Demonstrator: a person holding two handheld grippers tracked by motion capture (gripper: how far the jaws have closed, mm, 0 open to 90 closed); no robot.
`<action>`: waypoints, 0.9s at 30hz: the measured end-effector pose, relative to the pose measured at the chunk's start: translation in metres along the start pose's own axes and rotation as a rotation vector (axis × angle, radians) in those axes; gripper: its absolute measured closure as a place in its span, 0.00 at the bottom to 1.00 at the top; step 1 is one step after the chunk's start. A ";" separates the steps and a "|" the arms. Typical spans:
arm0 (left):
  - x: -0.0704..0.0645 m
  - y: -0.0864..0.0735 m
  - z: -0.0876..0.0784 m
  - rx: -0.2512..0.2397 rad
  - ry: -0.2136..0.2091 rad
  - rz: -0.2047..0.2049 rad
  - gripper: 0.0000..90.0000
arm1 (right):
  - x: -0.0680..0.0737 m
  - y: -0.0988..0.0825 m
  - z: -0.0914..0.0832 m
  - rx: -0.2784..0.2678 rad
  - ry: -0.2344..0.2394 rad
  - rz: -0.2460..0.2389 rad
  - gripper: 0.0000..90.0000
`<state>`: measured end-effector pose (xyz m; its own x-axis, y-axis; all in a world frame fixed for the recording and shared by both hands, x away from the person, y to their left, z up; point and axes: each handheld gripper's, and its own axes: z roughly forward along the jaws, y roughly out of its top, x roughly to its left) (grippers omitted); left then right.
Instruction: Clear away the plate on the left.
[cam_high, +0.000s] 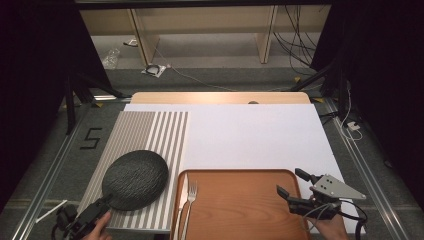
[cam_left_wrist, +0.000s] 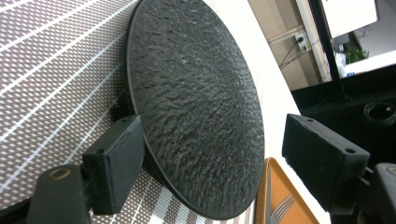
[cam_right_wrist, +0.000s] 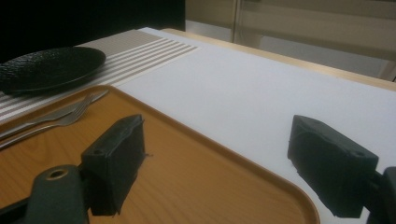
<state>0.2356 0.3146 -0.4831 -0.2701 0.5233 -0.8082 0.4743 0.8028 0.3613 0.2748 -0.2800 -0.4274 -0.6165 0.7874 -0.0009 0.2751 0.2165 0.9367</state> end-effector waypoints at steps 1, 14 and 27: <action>0.001 0.000 0.001 0.002 -0.001 -0.021 0.23 | 0.000 0.000 0.000 0.001 0.000 -0.001 0.22; 0.011 -0.006 0.006 0.021 -0.046 -0.204 0.25 | 0.000 0.000 0.000 0.007 -0.001 -0.003 0.22; 0.015 -0.018 0.017 0.041 -0.078 -0.335 0.31 | -0.001 0.000 0.000 0.005 -0.003 -0.001 0.23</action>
<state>0.2376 0.3030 -0.5098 -0.3525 0.2078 -0.9125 0.4041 0.9132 0.0519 0.2752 -0.2806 -0.4275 -0.6149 0.7886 -0.0027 0.2782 0.2202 0.9350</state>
